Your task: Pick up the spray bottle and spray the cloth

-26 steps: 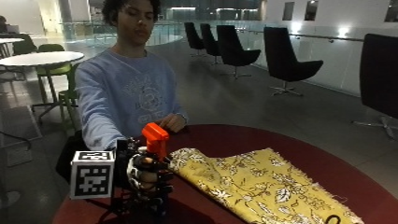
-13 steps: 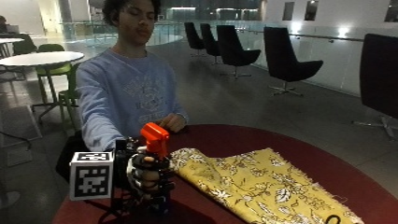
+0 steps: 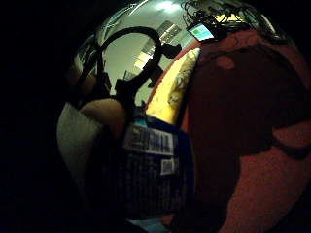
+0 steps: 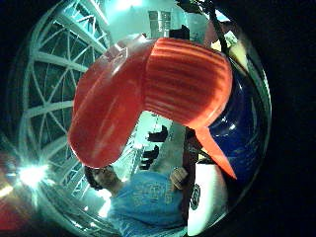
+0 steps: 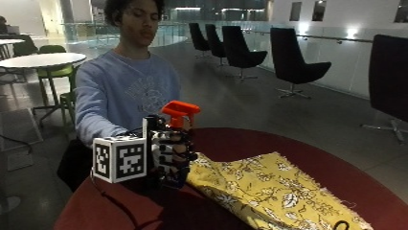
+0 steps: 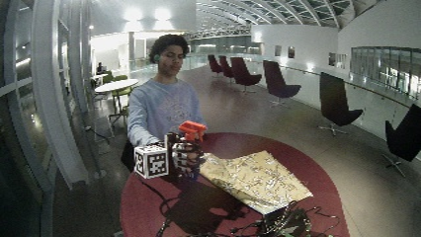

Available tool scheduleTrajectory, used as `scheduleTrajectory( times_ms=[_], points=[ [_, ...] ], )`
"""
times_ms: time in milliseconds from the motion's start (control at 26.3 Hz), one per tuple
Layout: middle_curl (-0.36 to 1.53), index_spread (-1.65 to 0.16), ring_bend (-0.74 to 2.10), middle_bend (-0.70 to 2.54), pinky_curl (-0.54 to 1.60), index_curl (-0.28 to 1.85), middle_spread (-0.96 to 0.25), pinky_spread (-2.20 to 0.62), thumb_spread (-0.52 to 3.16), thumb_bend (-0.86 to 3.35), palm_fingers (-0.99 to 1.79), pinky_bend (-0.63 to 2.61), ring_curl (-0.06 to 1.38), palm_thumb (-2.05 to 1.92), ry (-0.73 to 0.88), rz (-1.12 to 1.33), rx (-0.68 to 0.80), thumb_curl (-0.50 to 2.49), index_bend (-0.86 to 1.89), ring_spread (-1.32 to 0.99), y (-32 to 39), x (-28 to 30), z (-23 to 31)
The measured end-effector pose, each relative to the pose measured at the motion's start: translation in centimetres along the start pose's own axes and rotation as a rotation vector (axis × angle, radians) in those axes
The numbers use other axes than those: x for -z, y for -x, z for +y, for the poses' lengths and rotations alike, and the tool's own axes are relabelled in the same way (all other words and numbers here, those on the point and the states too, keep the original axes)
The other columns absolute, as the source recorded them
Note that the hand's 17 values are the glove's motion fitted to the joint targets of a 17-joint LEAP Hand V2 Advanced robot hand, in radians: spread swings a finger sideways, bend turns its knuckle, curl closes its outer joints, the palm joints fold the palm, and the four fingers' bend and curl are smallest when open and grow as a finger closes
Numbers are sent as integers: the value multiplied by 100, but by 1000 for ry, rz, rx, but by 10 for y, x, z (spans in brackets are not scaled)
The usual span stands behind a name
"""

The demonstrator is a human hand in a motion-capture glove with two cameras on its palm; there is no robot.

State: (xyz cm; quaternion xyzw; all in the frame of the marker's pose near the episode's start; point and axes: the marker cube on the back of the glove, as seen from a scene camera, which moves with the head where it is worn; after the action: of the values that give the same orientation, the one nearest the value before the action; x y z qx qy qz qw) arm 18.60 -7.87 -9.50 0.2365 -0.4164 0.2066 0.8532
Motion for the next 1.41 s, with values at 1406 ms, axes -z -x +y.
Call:
scheduleTrajectory(
  times_ms=[1406],
  points=[
    [50,-22,47,30,36,38,-8,19,55,-3,111,24,40,103,391,318,-533,68,13,-6,20,-56,-42]
  ],
)
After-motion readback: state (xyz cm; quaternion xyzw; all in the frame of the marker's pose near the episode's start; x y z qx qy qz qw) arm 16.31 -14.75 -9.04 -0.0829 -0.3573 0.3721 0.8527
